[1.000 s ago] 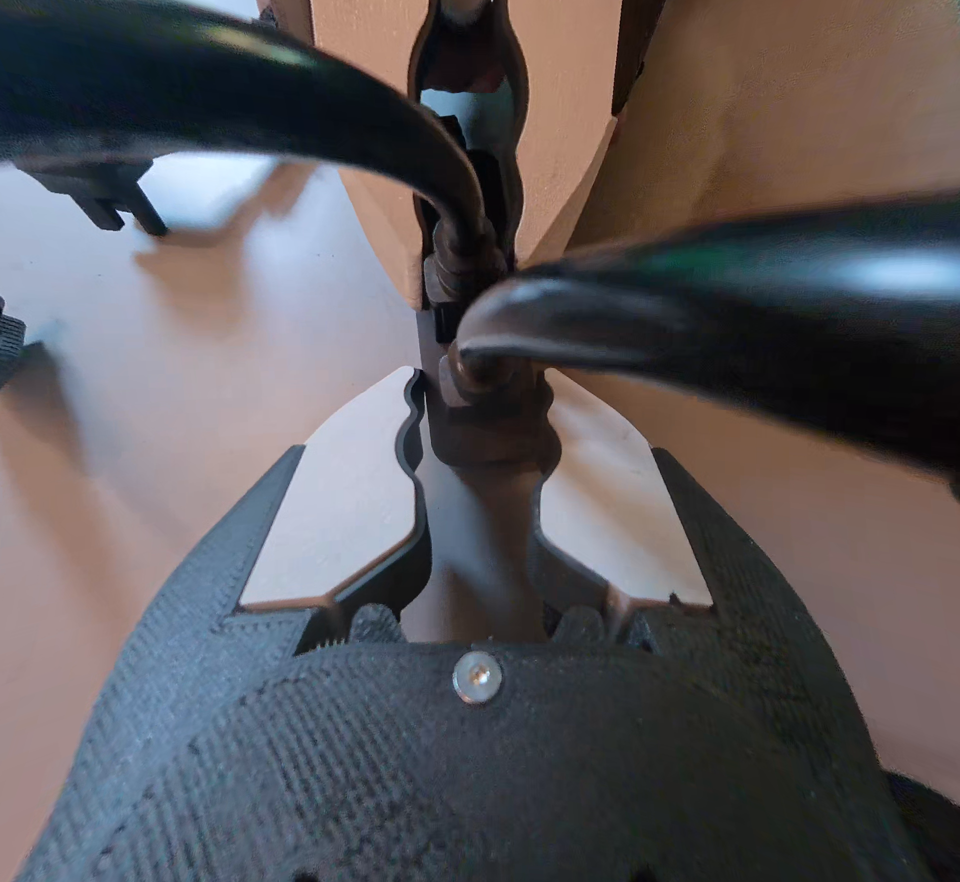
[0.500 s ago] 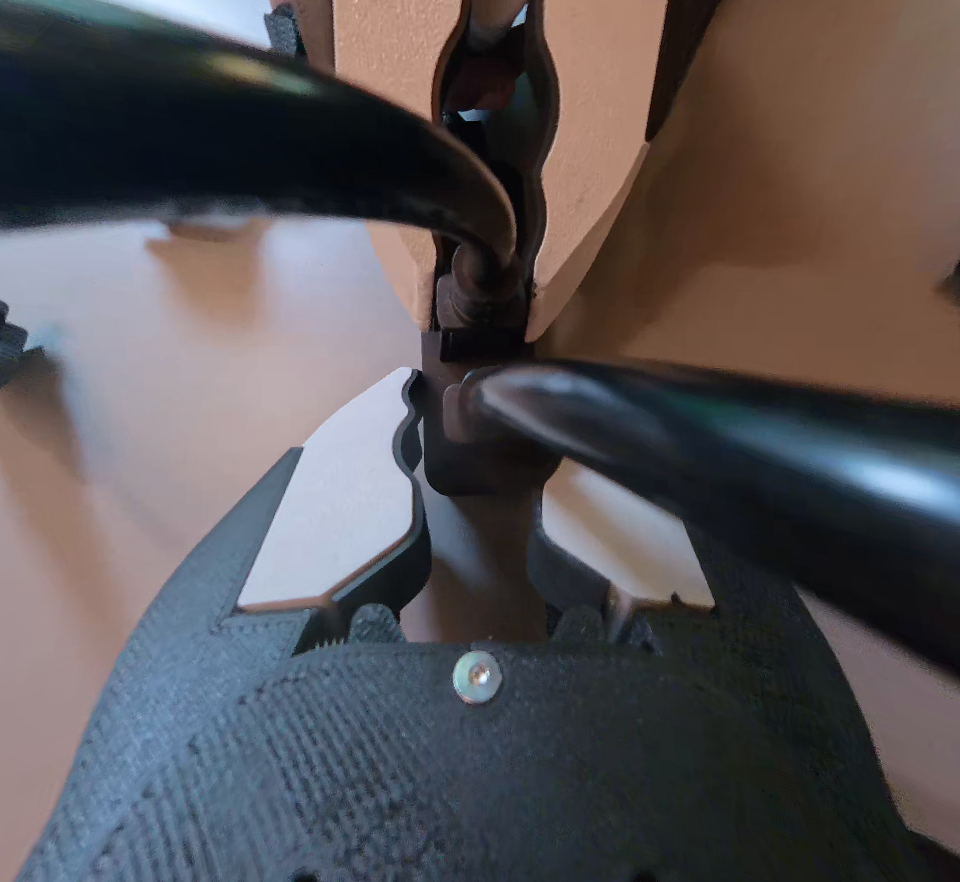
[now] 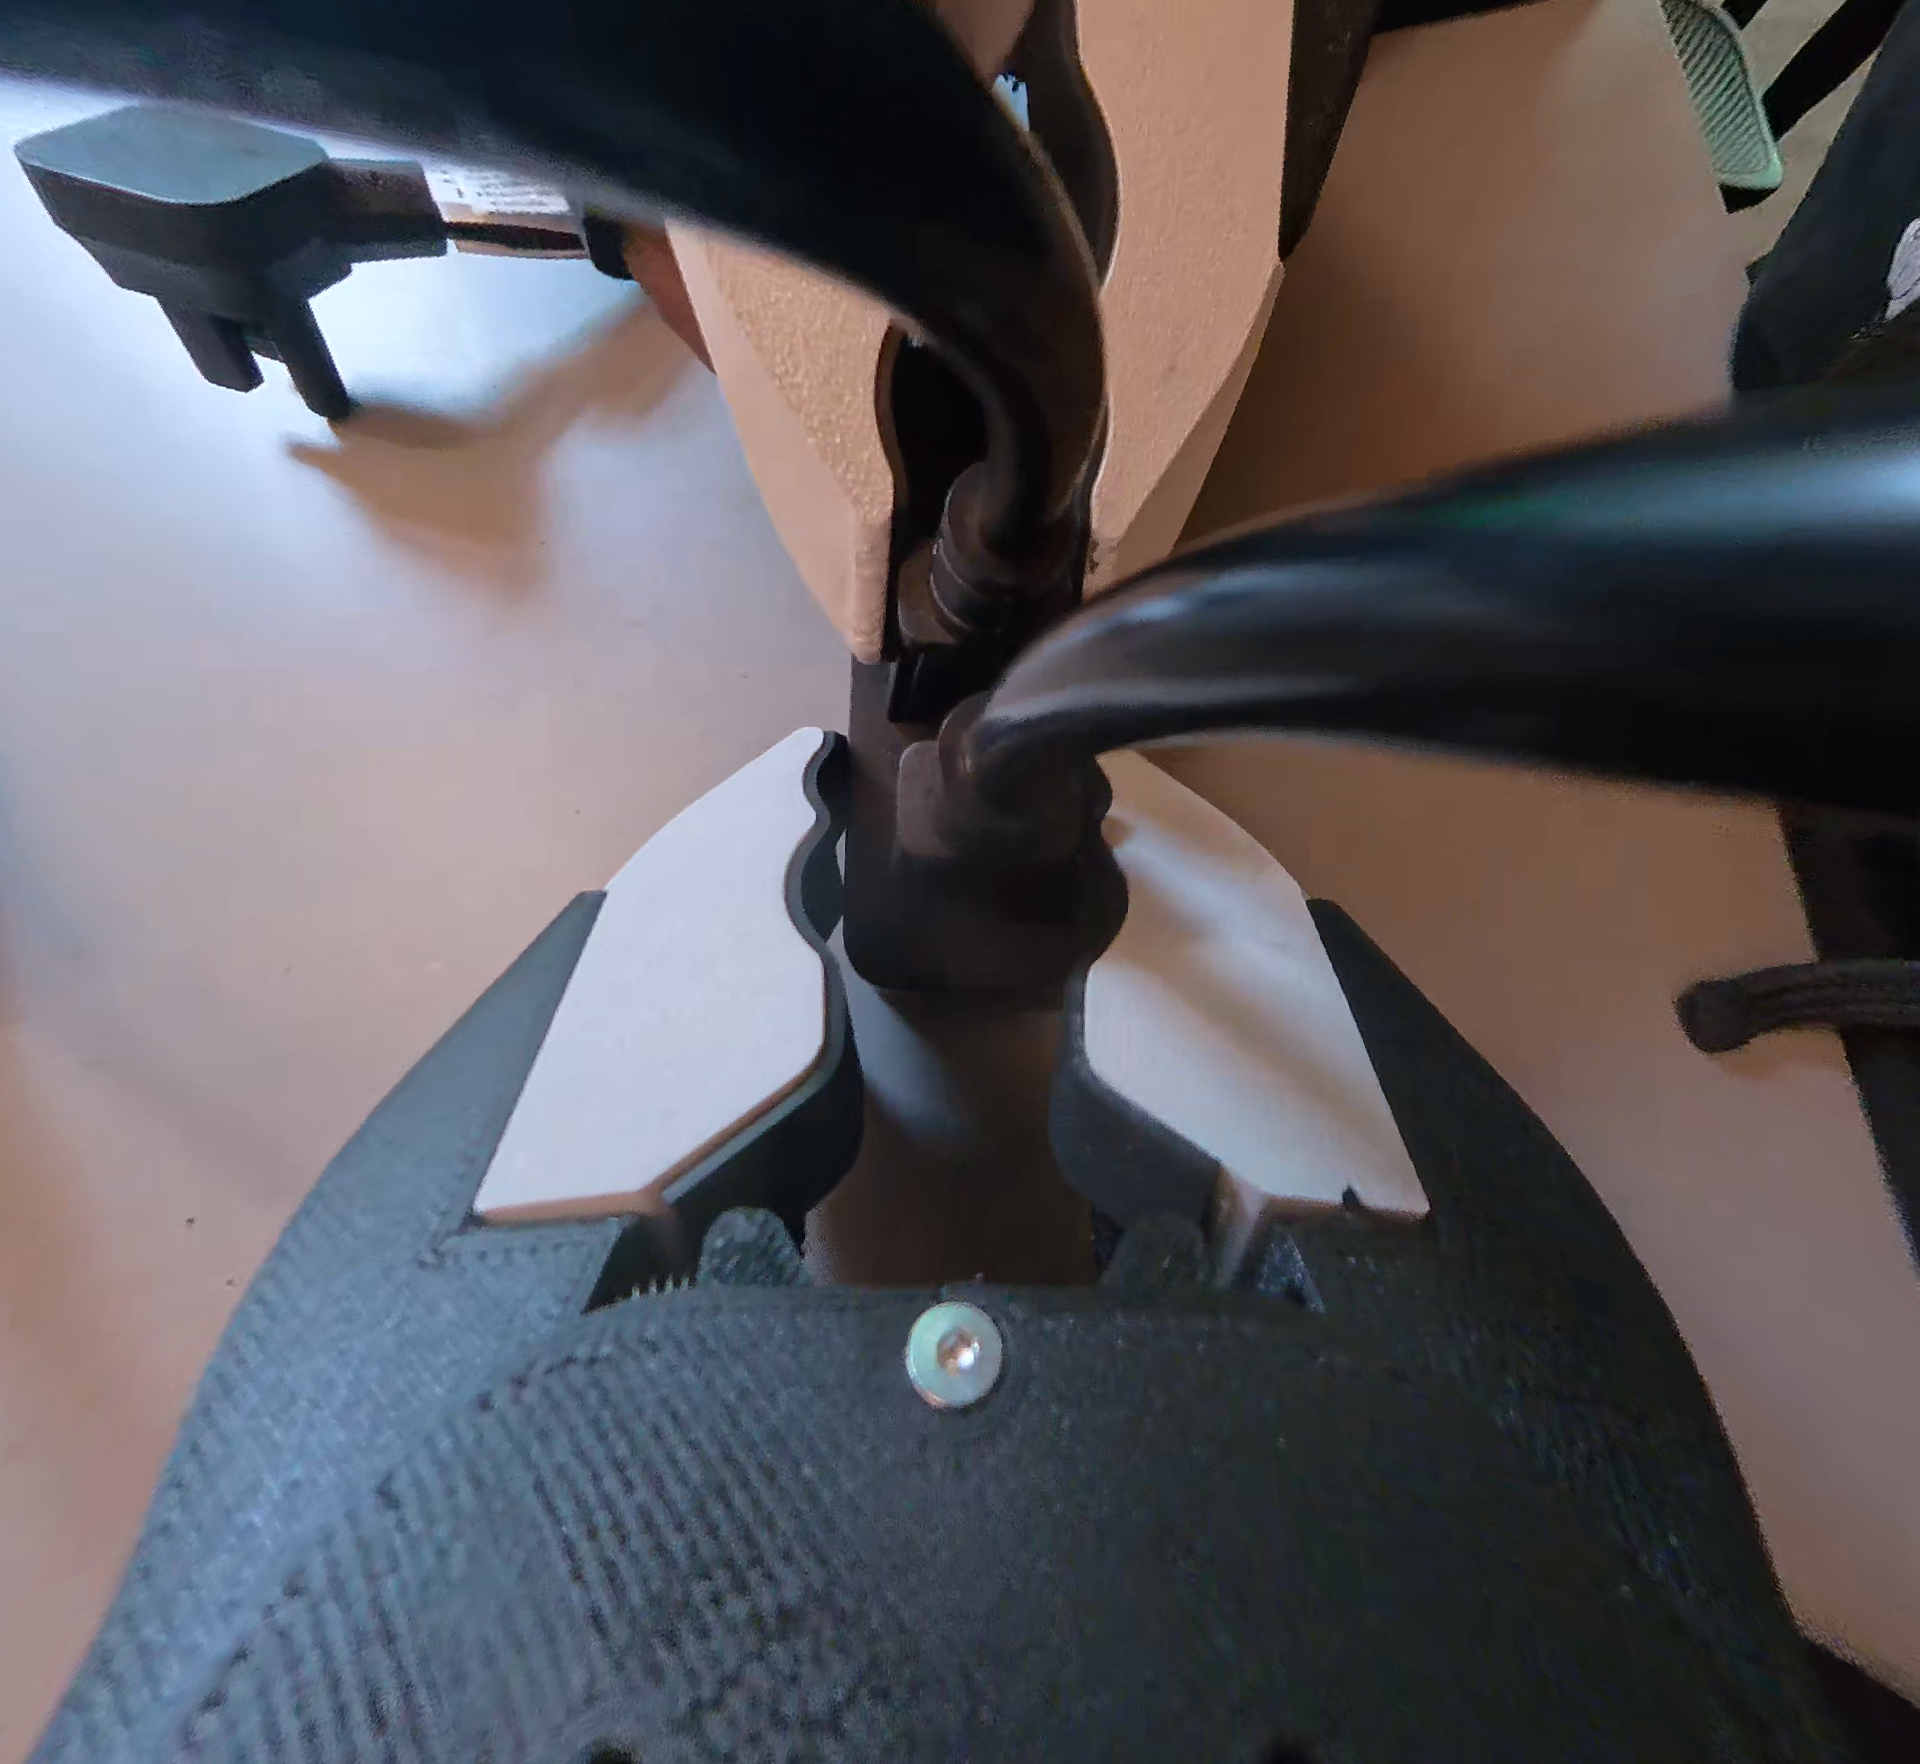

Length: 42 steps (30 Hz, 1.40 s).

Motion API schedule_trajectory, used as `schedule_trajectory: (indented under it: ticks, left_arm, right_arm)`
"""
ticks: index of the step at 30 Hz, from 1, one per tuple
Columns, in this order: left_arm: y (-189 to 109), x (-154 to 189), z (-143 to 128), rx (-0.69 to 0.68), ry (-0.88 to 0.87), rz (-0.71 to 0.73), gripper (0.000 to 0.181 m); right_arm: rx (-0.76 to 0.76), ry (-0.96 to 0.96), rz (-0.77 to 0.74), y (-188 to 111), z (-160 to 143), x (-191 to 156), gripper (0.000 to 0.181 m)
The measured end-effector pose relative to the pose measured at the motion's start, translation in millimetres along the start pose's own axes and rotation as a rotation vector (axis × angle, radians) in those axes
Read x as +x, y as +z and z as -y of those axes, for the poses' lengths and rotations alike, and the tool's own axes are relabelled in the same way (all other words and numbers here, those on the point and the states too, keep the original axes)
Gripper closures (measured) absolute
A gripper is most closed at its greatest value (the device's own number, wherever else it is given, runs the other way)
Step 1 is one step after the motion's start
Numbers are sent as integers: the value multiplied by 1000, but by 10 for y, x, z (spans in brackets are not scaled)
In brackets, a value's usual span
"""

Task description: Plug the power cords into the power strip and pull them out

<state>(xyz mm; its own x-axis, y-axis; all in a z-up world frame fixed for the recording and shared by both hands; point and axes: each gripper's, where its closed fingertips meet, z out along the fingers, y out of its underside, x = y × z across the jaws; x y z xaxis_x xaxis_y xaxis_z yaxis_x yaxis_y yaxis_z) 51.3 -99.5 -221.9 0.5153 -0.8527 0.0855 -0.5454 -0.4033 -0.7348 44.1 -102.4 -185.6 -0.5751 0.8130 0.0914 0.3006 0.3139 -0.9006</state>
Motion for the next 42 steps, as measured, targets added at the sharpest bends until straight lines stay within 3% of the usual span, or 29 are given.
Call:
schedule_trajectory:
  ticks: [12, 18, 23, 29, 34, 39, 42]
  left_arm:
    - [9, 55, 13, 19, 12, 8, 138]
    - [22, 36, 15, 29, 0, 9, 137]
    - [26, 5, 29, 3, 16, 59, 138]
    - [39, 2, 39, 20, -4, 56, 138]
    - [41, 10, 40, -7, -23, 58, 138]
    - [50, 24, 30, -4, -15, 50, 138]
    - [50, 4, 22, -12, -25, 60, 138]
  right_arm:
    - [14, 150, 65, -6, 13, -18, 160]
    - [15, 32, 9, -25, 23, -55, 161]
    - [25, 214, 81, -35, 4, 35, 161]
    - [10, 15, 3, -54, 35, -31, 161]
    - [39, 234, 103, -52, 12, 46, 161]
    - [32, 64, 39, -59, 43, -44, 162]
    - [39, 125, 53, -54, 29, 0, 161]
